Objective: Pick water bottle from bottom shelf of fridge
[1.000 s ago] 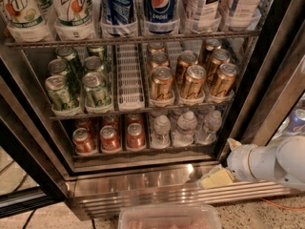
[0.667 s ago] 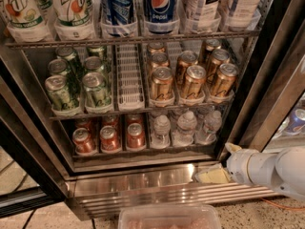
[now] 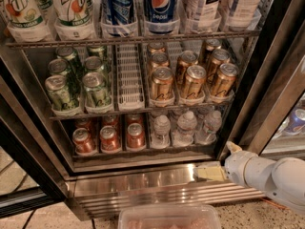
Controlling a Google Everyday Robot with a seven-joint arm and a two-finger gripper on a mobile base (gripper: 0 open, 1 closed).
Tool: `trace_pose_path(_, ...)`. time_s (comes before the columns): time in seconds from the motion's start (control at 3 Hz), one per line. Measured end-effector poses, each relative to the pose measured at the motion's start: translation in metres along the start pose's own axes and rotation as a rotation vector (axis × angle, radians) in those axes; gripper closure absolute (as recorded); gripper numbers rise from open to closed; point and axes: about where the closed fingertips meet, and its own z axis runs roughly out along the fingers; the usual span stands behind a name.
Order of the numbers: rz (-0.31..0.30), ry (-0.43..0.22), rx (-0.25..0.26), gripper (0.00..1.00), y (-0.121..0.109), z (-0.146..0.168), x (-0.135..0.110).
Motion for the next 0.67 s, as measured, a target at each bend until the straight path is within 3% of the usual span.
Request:
trace_pose_path(0.33, 0.003, -0.039, 0.026, 0.17, -0.0065, 0.0008, -0.0043)
trace_pose_path(0.67, 0.003, -0.039, 0.026, 0.16, -0.0067, -0.0012, -0.0069)
